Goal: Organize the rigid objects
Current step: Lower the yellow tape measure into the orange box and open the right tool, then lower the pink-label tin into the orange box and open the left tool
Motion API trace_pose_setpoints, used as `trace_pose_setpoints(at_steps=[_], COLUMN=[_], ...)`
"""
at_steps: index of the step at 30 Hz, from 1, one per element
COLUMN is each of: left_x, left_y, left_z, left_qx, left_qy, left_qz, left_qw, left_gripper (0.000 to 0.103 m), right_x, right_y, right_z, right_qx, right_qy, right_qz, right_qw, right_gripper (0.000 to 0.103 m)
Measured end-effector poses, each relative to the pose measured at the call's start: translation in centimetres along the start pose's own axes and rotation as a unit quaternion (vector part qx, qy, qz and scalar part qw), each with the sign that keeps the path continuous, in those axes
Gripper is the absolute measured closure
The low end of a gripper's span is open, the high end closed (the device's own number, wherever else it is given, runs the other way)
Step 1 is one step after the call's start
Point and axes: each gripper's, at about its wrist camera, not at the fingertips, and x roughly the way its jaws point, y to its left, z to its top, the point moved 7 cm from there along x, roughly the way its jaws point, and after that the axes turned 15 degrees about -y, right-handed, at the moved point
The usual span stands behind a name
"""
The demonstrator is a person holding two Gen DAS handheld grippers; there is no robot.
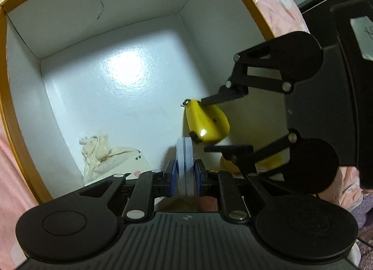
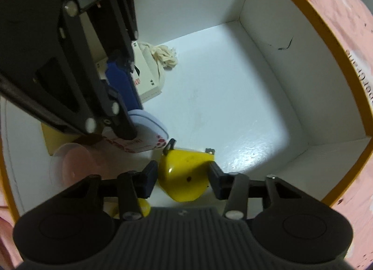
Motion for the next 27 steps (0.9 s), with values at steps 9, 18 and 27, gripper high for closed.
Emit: trace_pose_setpoints(at_steps=[9,18,27], left_x=[0.9,1.1,0.2], left_y=[-0.2,0.6,0.4], left_z=[0.0,0.0,-0.2], left_qx=[0.015,-0.03,0.016], left_qy=[0.015,0.009,-0.01], left_qz=[0.018,-0.036,0.025], left_qw=[0.9996,0.9989,0.9995], left_gripper=[0.085,0.085,0.081], right_x=[-0.6,-0.8,0.8], right_y=[0.2,-0.4,-0.1], right_z=[-0.3,0.7,0.8], right_qx=[0.016,-0.003,-0.015], right_qy=[0.008,0.008,0.029], right_qz=[0.021,-0.001,0.009], right_qw=[1.0,1.0,0.999], right_gripper=[0.057,0.061,0.061])
